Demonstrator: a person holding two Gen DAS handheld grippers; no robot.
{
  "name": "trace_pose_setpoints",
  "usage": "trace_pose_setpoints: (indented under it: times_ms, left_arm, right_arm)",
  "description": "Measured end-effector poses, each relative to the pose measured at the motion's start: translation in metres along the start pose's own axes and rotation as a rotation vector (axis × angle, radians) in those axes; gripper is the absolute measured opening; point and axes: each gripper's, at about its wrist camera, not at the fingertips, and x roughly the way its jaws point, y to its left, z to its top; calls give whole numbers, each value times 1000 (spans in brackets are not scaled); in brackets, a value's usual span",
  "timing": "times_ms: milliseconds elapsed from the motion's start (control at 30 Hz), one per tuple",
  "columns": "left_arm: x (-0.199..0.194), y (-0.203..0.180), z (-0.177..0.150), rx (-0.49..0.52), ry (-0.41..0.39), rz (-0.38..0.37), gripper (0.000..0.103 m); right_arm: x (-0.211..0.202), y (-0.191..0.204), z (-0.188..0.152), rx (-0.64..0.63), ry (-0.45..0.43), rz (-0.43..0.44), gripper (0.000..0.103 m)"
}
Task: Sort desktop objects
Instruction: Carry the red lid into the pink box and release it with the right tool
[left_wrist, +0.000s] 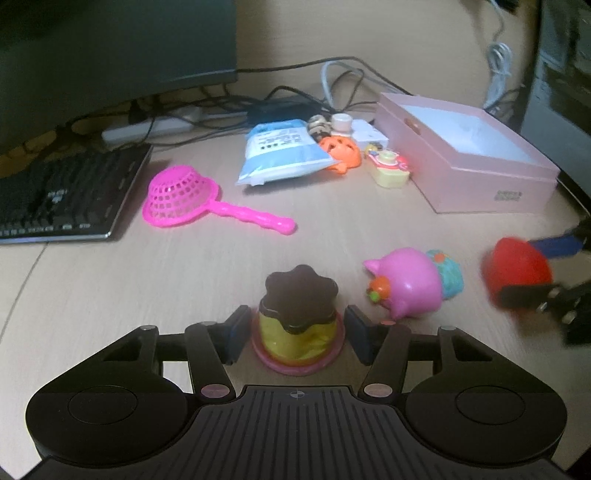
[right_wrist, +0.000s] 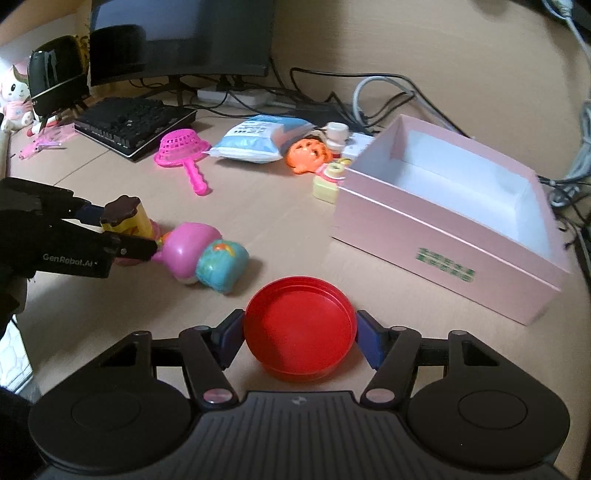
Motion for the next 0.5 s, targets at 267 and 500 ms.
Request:
trace_pose_setpoints:
  times_ms: [267, 500]
  left_arm:
    - [-79, -20, 71, 71, -173, -231, 60]
    - [-46, -91, 171, 132, -312, -415, 61]
  right_arm:
    - [-87, -49, 13, 62, -91, -107, 64]
    - [-128, -93, 58, 130, -281, -319, 64]
